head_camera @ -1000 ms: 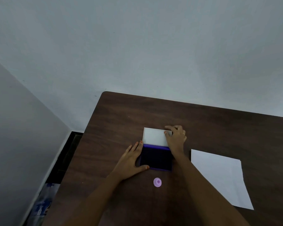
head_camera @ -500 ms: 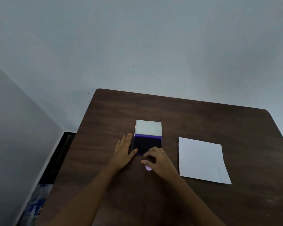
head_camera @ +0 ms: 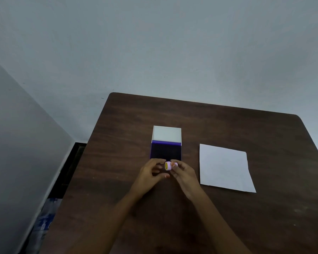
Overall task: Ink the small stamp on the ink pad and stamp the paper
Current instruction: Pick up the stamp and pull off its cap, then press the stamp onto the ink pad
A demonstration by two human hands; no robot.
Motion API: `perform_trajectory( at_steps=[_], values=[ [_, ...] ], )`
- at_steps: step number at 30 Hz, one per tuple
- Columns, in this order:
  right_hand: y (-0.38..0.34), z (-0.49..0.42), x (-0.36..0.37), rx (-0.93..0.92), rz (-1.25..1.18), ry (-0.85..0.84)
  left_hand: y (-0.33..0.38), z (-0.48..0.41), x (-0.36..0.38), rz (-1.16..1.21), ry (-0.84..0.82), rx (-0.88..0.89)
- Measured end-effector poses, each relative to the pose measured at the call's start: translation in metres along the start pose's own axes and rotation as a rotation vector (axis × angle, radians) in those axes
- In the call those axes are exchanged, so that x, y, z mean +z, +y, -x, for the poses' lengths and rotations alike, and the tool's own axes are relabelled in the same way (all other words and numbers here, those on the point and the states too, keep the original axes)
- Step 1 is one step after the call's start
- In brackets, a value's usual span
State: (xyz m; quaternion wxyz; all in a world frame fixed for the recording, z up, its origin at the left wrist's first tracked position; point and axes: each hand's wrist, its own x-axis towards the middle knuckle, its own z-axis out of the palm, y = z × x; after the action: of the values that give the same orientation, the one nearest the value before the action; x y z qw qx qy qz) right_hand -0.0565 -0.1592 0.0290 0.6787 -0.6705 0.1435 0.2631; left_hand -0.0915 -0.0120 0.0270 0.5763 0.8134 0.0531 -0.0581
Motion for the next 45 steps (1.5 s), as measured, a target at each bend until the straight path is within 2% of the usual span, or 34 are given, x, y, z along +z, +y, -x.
perform_trajectory(
  at_steps=[4,9,13,21,26,30,32,36,39,42,45],
  values=[
    [-0.007,0.004,-0.002,0.148,-0.505,-0.121,0.015,-0.001,0.010,0.005,0.139,0.106],
    [-0.011,0.005,-0.002,0.250,-0.739,-0.133,0.035,-0.005,0.012,-0.051,0.184,0.257],
    [-0.013,0.005,-0.007,0.246,-0.810,-0.151,0.046,-0.007,0.013,-0.063,0.174,0.284],
    [-0.015,0.005,-0.012,0.202,-0.759,-0.129,0.050,-0.008,0.017,-0.047,0.187,0.245],
    [-0.011,0.005,-0.018,0.214,-0.846,-0.069,0.050,-0.013,0.013,0.053,0.290,0.169],
    [-0.012,0.006,-0.023,0.244,-0.975,-0.047,0.041,-0.018,0.008,0.026,0.382,0.141],
    [-0.014,0.007,-0.024,0.263,-1.008,-0.051,0.031,-0.019,0.007,-0.056,0.348,0.082],
    [-0.020,0.010,-0.022,0.269,-1.073,-0.082,0.010,-0.018,0.011,-0.318,0.102,0.002],
    [-0.023,0.012,-0.022,0.271,-1.091,-0.116,0.000,-0.017,0.015,-0.419,-0.024,-0.006],
    [-0.026,0.014,-0.022,0.285,-1.113,-0.122,-0.006,-0.018,0.019,-0.501,-0.090,-0.015],
    [-0.029,0.014,-0.023,0.285,-1.116,-0.126,-0.008,-0.019,0.022,-0.536,-0.089,-0.015]
  ],
)
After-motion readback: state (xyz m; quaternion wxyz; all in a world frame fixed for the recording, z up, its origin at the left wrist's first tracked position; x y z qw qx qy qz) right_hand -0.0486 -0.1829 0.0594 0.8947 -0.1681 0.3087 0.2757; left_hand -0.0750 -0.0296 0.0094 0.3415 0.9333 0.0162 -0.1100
